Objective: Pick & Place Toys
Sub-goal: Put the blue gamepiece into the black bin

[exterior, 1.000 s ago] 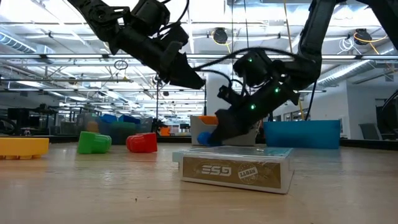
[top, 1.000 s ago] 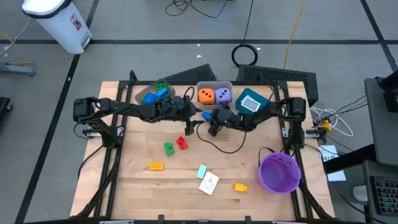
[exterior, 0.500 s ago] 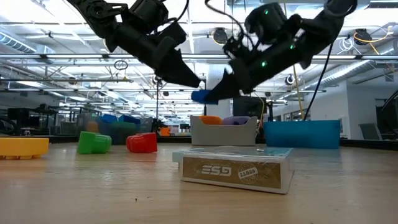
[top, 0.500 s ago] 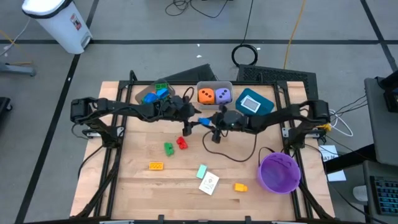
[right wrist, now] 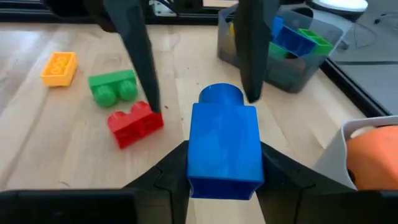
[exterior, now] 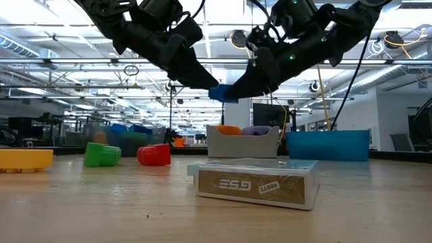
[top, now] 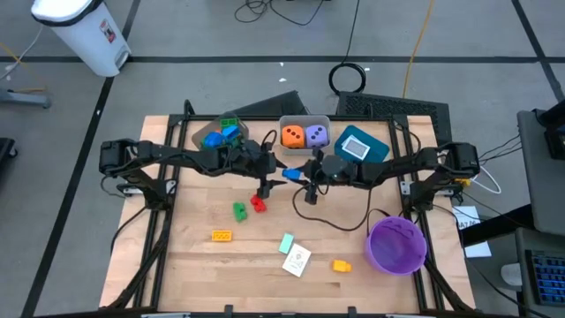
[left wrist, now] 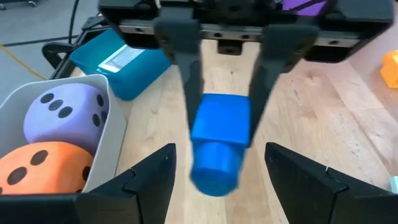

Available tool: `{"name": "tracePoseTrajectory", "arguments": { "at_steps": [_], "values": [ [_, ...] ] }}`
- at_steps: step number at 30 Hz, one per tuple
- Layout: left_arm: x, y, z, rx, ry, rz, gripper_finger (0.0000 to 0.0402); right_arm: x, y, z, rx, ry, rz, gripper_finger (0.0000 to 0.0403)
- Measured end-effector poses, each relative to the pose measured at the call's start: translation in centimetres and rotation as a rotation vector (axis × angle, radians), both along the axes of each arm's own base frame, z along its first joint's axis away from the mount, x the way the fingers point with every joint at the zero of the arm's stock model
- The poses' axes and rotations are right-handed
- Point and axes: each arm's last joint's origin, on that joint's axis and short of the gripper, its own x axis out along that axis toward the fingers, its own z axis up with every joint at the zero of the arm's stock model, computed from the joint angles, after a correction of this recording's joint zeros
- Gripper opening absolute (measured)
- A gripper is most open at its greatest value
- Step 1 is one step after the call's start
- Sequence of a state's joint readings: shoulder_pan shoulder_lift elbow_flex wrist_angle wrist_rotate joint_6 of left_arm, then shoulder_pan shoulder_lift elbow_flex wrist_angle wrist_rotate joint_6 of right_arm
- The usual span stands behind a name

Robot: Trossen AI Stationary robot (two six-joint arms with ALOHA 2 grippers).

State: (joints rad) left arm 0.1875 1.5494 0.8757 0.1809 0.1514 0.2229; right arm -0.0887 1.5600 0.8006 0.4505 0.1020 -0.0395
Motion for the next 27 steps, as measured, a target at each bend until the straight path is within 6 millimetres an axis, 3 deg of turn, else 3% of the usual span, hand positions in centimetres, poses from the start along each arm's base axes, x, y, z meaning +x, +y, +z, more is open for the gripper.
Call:
{"name": "tracePoseTrajectory", "arguments": {
  "at_steps": [13, 16, 23, 27],
  "values": [
    [0.05, -0.18, 0.02, 0.010, -0.001, 0.009, 0.0250, 0.24, 0.98, 0.43, -0.013, -0.046, 0.035, 0.0136],
    [0.08, -0.33, 0.03, 0.010, -0.002, 0.004, 0.0228, 0.27, 1.00, 0.51, -0.015, -0.054, 0.038, 0.0136],
    [0.08, -0.43, 0.00, 0.009, 0.001, -0.009, 0.0136, 0.27, 0.99, 0.51, -0.030, -0.052, 0.044, 0.0136],
    [0.06, -0.48, -0.02, 0.010, 0.001, -0.035, 0.0129, 0.27, 1.01, 0.48, -0.033, -0.047, 0.051, 0.0136]
  ]
}}
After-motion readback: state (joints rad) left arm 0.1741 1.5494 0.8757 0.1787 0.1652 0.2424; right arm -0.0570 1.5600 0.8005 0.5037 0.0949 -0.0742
